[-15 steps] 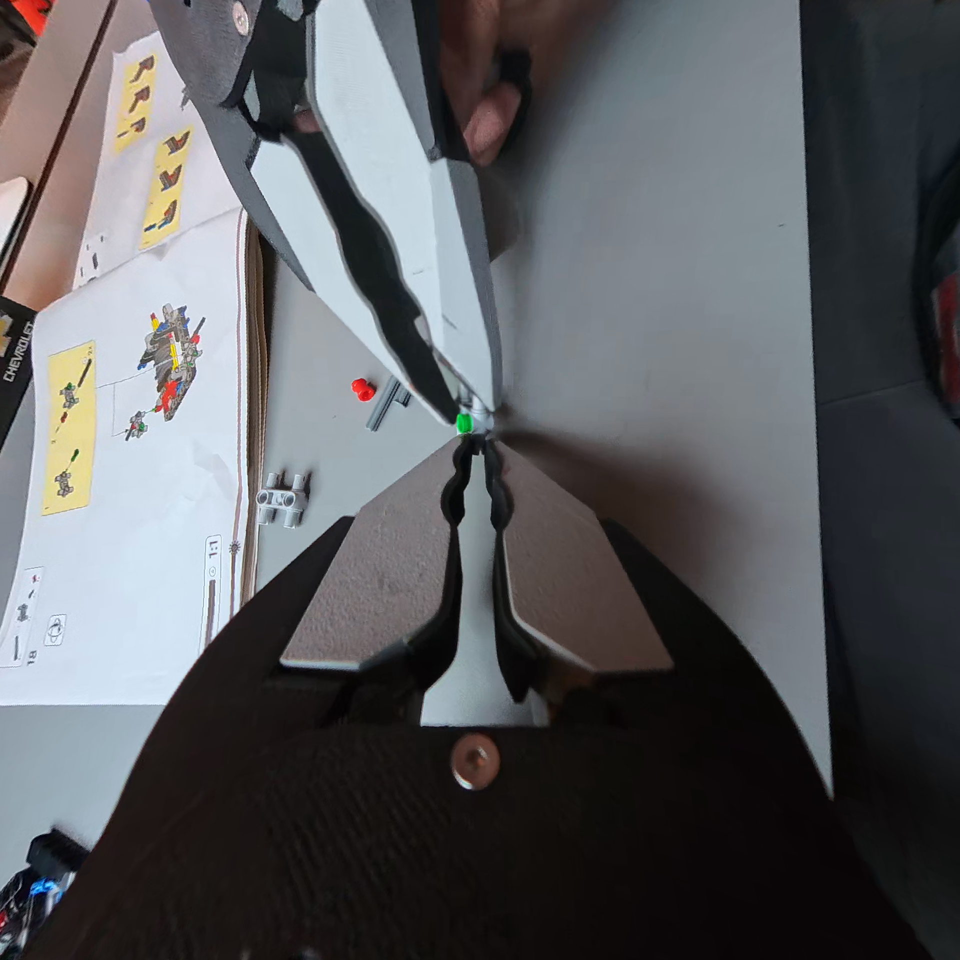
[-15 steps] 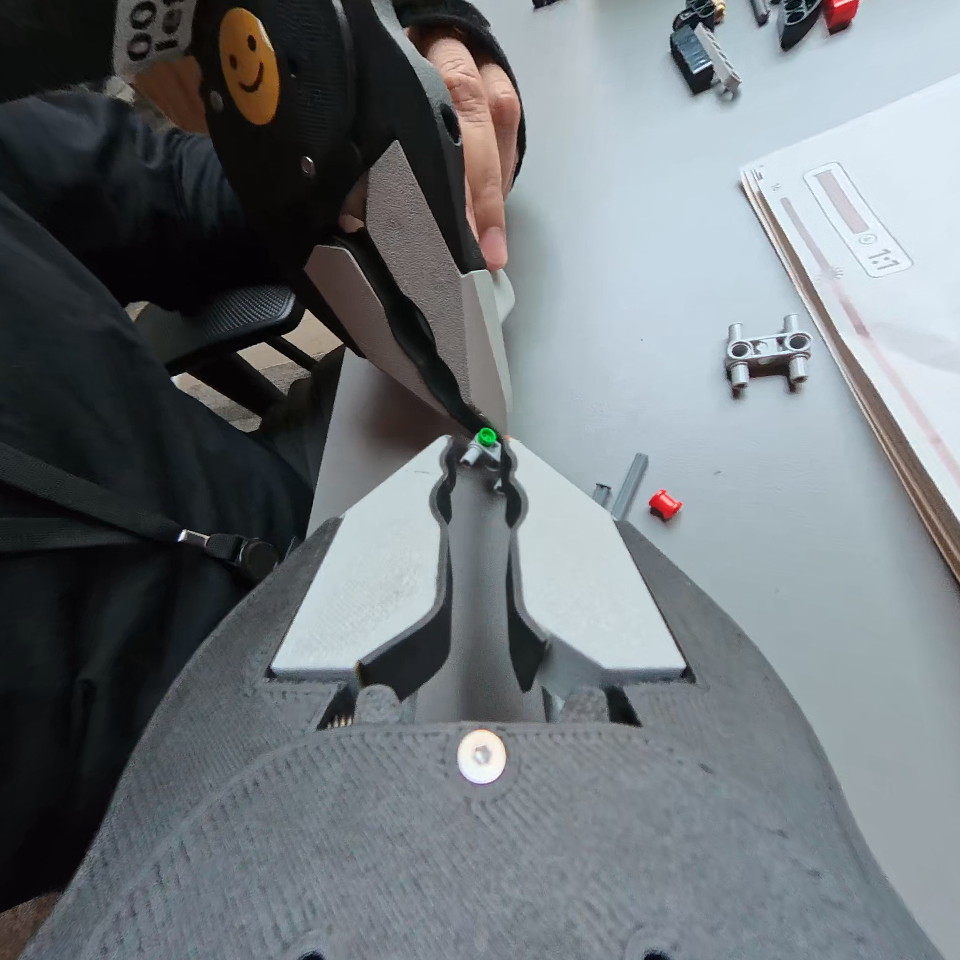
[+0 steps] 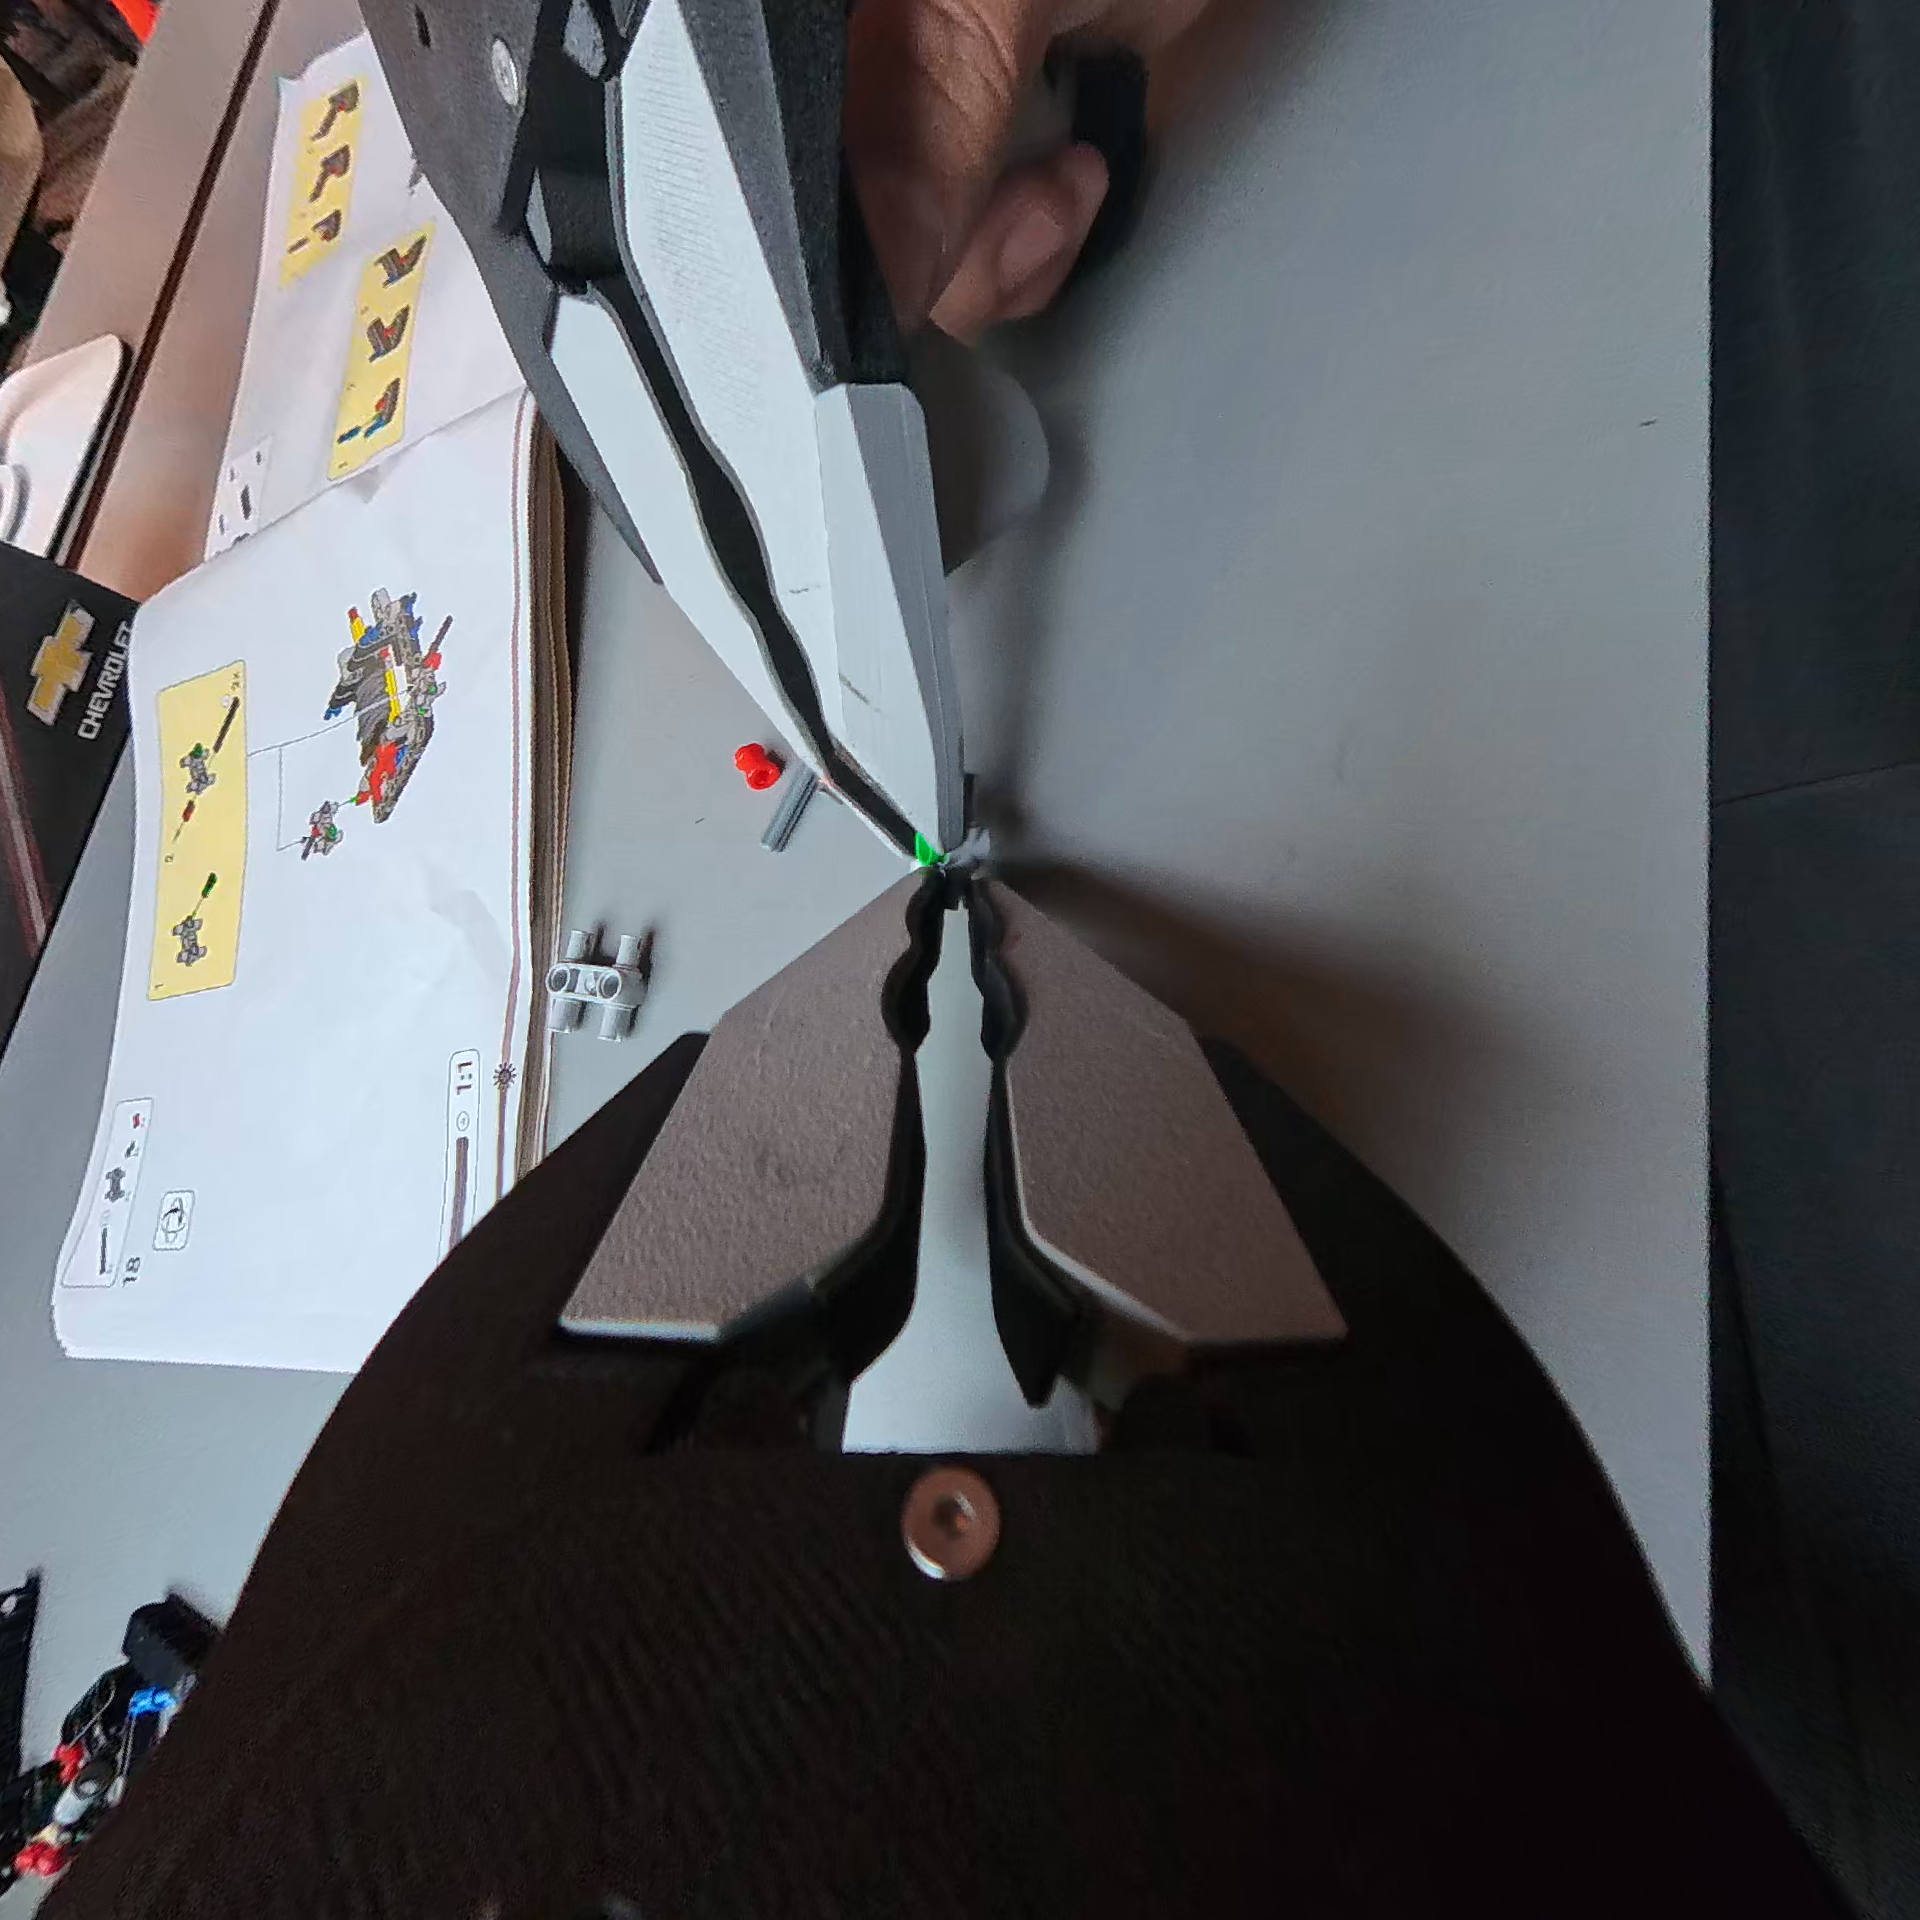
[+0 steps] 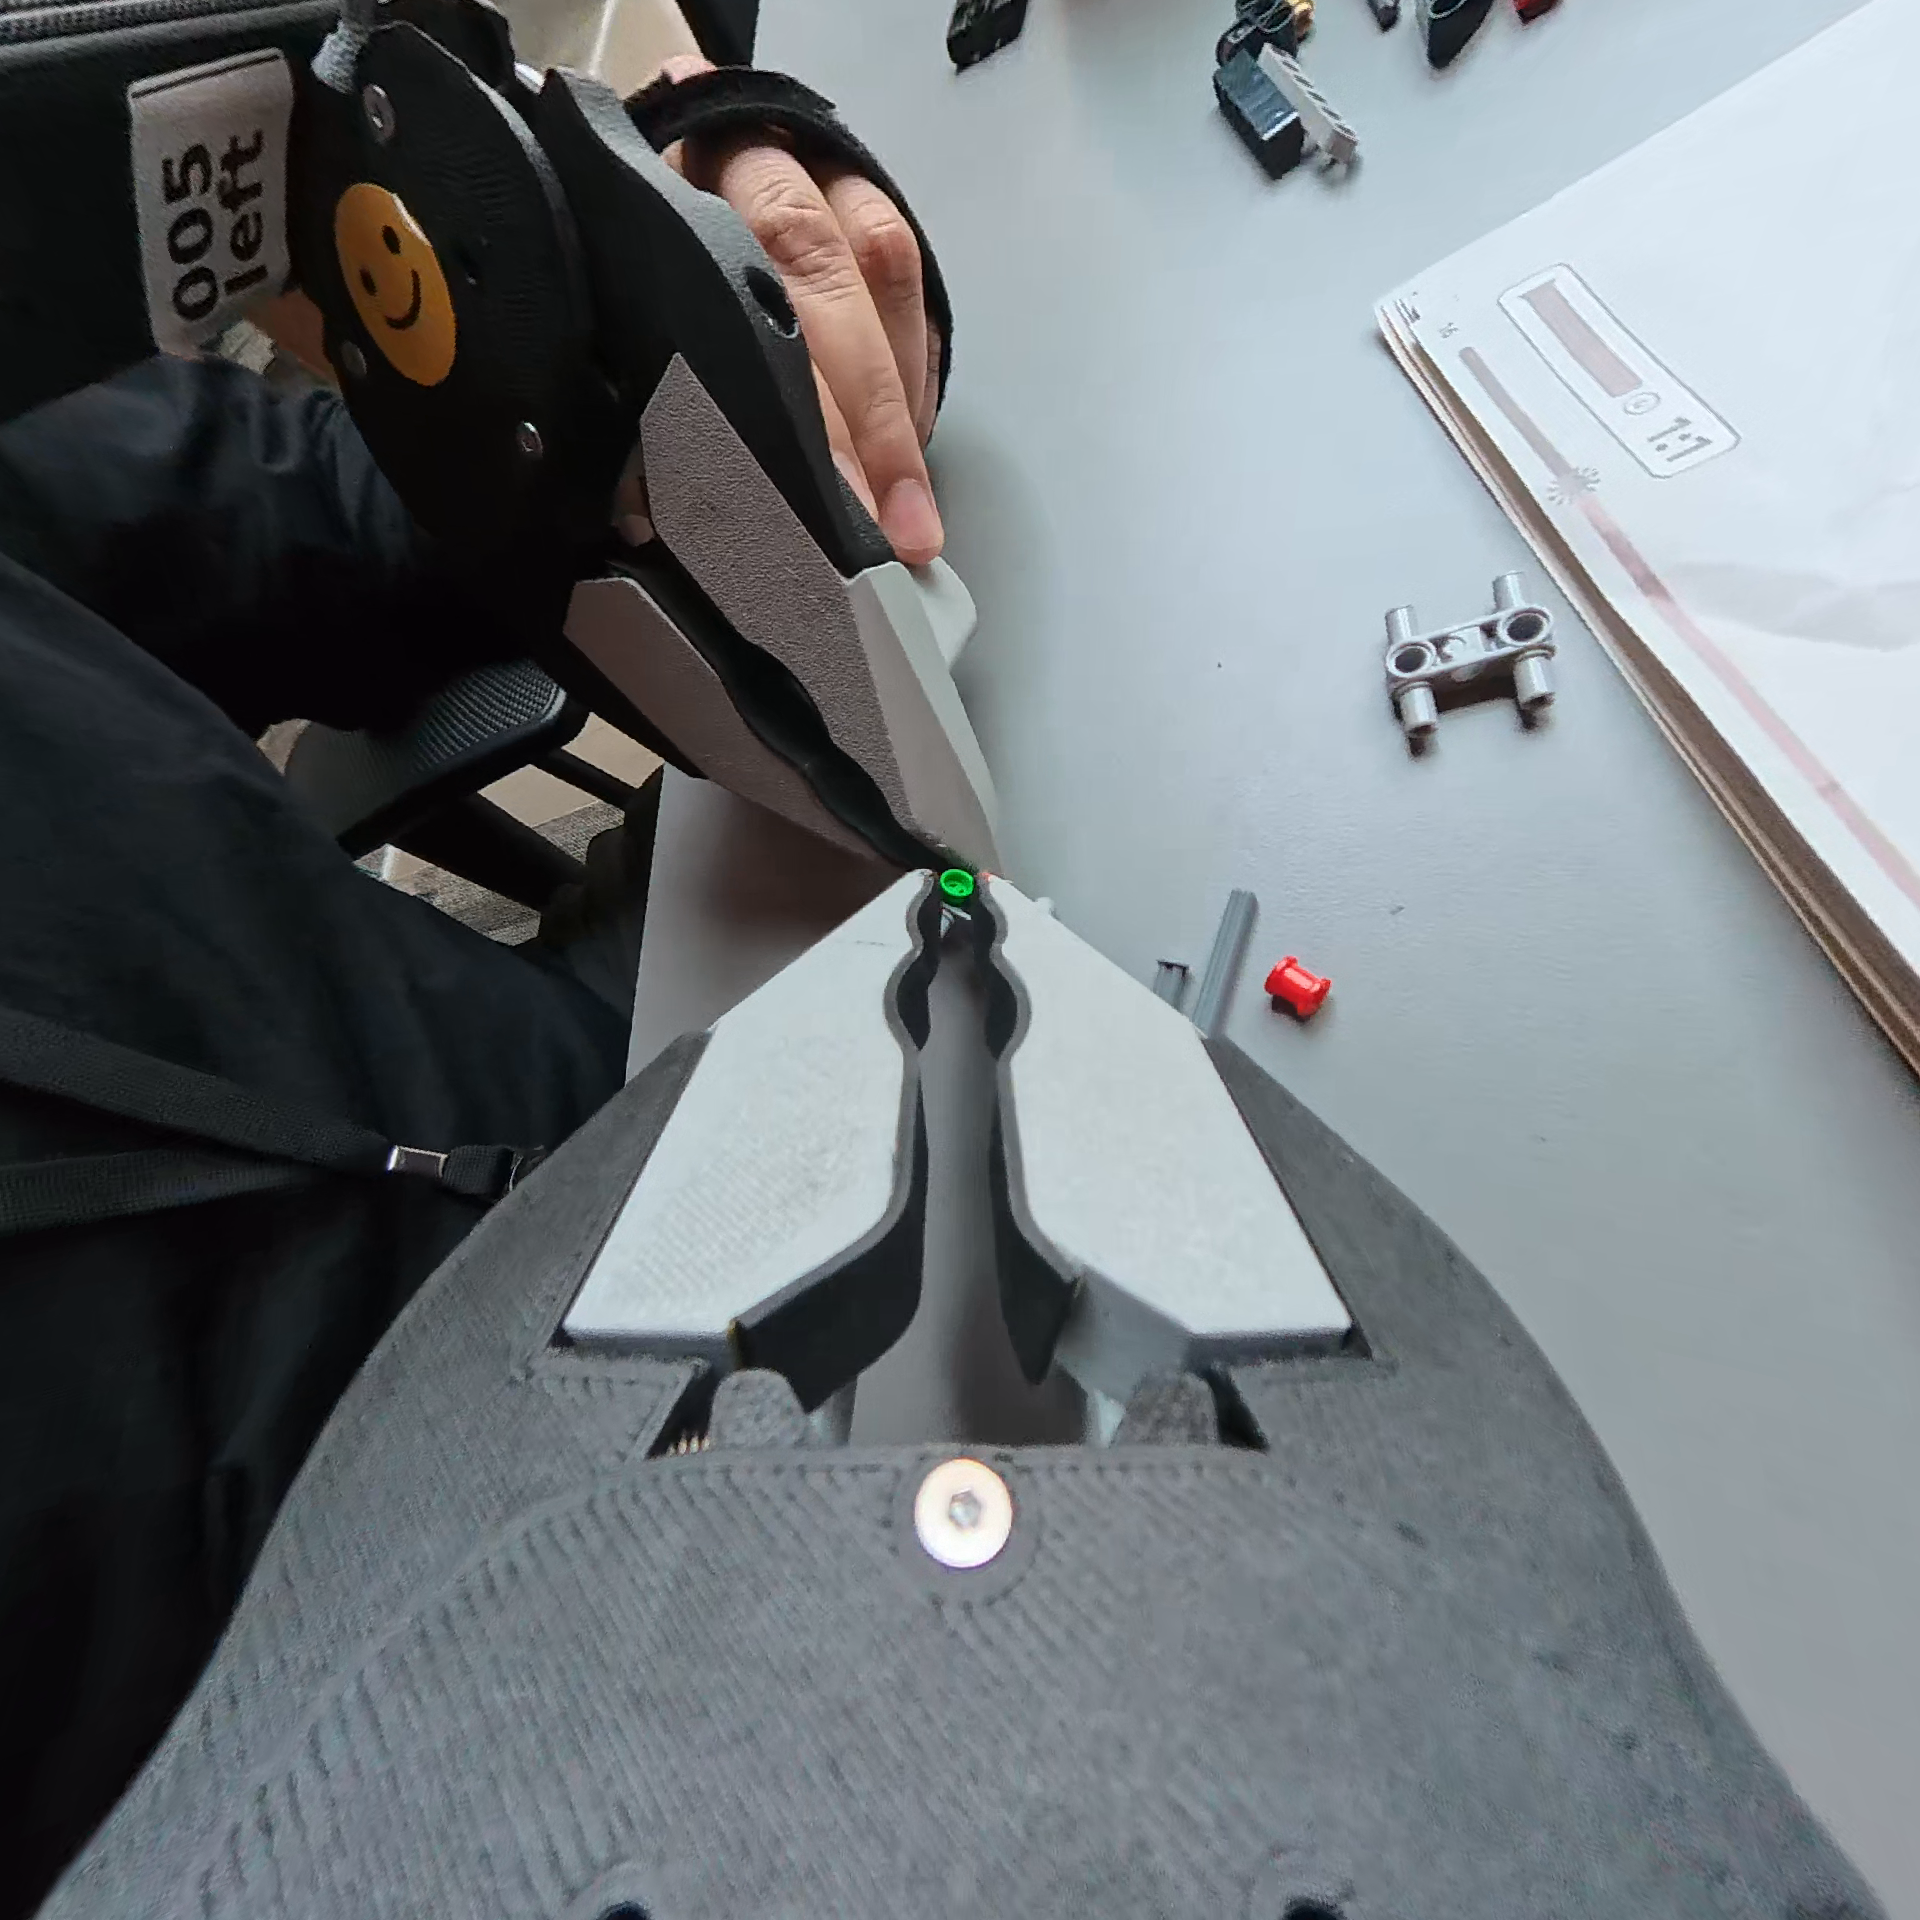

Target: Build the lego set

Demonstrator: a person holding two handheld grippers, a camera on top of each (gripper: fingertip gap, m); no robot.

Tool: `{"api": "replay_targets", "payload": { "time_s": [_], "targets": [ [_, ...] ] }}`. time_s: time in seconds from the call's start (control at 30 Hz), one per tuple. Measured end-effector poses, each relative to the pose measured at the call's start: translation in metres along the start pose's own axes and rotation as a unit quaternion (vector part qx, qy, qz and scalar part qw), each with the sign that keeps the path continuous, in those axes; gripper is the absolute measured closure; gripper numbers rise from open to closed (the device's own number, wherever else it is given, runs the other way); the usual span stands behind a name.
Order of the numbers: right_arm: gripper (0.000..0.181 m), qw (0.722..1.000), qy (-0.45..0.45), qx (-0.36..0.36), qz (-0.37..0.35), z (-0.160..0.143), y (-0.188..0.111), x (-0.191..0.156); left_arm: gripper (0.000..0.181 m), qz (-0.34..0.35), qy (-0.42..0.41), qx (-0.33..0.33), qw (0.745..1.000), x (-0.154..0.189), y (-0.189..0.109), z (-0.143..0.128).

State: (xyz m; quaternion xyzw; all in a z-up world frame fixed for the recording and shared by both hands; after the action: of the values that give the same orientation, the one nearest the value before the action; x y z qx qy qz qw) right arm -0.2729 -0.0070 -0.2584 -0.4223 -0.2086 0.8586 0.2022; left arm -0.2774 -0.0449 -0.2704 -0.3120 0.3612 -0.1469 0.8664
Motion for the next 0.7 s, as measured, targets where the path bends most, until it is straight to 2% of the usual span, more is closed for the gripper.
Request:
{"api": "replay_targets", "payload": {
  "time_s": [0.2,0.37,0.7],
  "targets": [
    [0.18,0.999,0.008,0.022,-0.026,0.003,0.001,0.001,0.179,-0.004,-0.015,-0.003,1.0,-0.001,0.0,-0.002],
    [0.18,0.996,0.026,0.072,-0.037,0.012,-0.002,0.005,0.178,0.019,-0.036,-0.002,0.999,-0.01,-0.001,-0.004],
    [0.18,0.99,0.061,0.124,-0.029,0.024,-0.005,0.007,0.178,0.049,-0.062,0.001,0.997,-0.022,-0.007,-0.008]
  ]
}}
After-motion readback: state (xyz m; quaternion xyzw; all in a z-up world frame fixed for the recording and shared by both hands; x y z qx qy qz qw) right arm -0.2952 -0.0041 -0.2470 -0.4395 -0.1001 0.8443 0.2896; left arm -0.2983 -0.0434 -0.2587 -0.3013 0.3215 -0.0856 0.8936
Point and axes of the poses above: each gripper's, where its closed fingertips meet, y out along the fingers, z out of its top, x = y × z across the jaws, the point moved 3 cm from there along -y, back along the fingers, and after that the axes turned 14 degrees about y, right-handed, at the moved point
